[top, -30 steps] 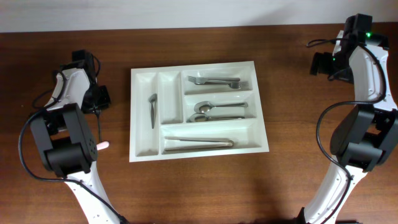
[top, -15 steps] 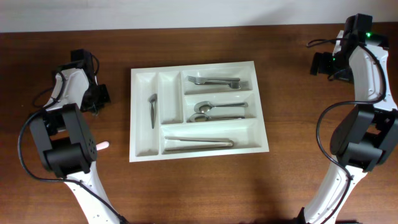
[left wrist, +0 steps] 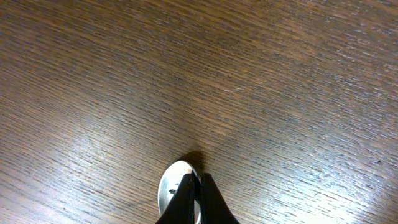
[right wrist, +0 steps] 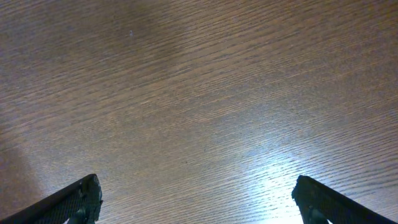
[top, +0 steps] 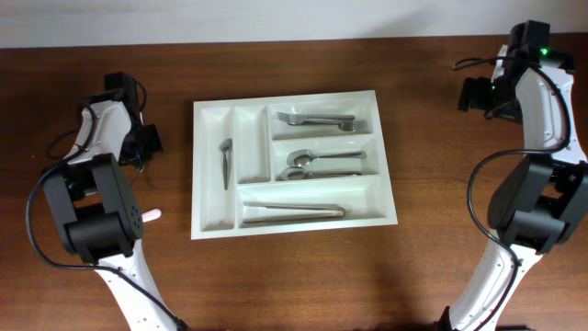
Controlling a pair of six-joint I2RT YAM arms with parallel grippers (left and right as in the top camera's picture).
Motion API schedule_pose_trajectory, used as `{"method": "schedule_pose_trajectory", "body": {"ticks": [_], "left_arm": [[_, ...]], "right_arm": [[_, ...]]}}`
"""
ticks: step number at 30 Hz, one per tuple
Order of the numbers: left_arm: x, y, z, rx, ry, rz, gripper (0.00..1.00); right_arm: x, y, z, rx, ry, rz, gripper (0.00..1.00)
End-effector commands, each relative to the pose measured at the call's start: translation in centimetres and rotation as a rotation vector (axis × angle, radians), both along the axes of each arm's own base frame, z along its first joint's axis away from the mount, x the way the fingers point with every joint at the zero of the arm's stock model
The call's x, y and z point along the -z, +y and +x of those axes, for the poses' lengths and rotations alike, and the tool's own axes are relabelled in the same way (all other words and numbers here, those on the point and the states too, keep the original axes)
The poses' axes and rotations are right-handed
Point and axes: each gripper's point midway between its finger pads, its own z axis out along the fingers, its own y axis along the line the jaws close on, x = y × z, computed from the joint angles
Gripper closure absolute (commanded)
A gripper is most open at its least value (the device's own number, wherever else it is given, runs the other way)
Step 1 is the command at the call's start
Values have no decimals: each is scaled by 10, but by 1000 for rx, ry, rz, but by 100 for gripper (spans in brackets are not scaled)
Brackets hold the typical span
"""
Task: Pack container
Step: 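Lower the left gripper onto the remaining spoon's bowl, then close the left gripper on the spoon and carry it into the left narrow compartment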
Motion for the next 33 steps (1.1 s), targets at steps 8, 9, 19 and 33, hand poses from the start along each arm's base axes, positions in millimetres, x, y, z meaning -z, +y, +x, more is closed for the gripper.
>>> {"method": "schedule_pose_trajectory", "body": {"ticks": [8,9,19,33], "left_arm": [[17,-5,-21,-7,83,-44,98],[14,-5,-21,-6,82,-44,98],[-51,1,7,-5,-29,-21,98],[-85,-9,20,-6,-84,-13,98]], "right_arm": [[-24,-1,4,-6,-53,-13,1],[-24,-1,4,-6,-53,-13,1],[-24,-1,4,-6,-53,-13,1],[-24,-1,4,-6,-53,-13,1]]}}
